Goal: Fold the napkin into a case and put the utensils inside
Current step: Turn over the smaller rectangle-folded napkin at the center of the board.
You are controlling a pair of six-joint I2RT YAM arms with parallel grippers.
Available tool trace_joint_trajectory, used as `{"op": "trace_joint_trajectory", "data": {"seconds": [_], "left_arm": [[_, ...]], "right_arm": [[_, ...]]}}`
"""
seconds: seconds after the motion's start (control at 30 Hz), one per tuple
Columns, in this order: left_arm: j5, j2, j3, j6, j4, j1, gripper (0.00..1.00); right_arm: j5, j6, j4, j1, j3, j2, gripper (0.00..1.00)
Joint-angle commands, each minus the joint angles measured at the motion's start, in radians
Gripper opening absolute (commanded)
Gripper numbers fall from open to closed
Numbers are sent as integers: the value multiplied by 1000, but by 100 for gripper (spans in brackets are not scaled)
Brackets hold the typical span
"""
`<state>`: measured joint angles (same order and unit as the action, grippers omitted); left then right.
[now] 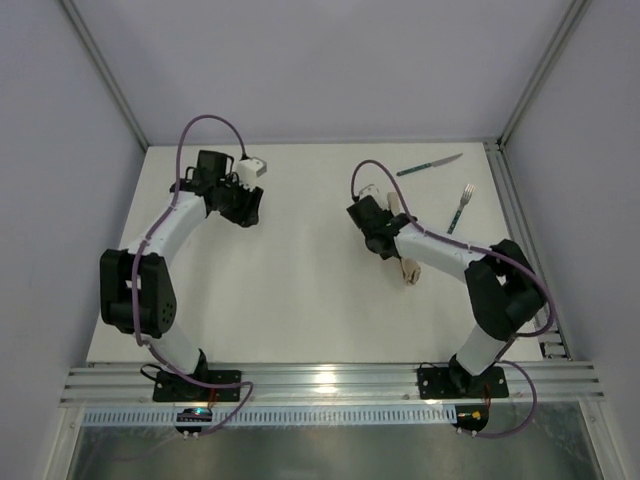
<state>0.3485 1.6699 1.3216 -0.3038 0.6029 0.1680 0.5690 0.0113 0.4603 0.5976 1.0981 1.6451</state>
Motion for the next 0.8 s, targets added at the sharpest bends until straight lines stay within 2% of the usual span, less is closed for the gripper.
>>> {"op": "trace_joint_trajectory", "data": {"seconds": [0.0, 0.07, 0.23, 0.33, 0.53, 0.6, 0.63, 0.7, 0.77], "left_arm": [[-2, -52, 22, -11, -17, -19, 50], [0, -53, 22, -9, -18, -21, 50], [1, -56, 21, -11, -14, -27, 51], [3, -56, 22, -14, -8, -27, 52], [15, -58, 27, -12, 1, -28, 53], [15, -56, 27, -14, 6, -28, 55], [14, -55, 28, -14, 8, -28, 55], [15, -55, 30, -15, 12, -28, 55], [18, -55, 33, -15, 14, -28, 55]], "right_arm": [[340, 70, 20, 149, 25, 93, 3], [428, 58, 18, 217, 42, 215, 3], [402, -28, 112, 404, 161, 470, 3], [361, -63, 117, 456, 192, 507, 4], [226, -71, 80, 469, 206, 503, 5], [171, -70, 58, 472, 203, 473, 17], [152, -68, 52, 473, 203, 461, 27], [85, -68, 23, 478, 201, 412, 41], [34, -60, -1, 490, 195, 374, 52]]}}
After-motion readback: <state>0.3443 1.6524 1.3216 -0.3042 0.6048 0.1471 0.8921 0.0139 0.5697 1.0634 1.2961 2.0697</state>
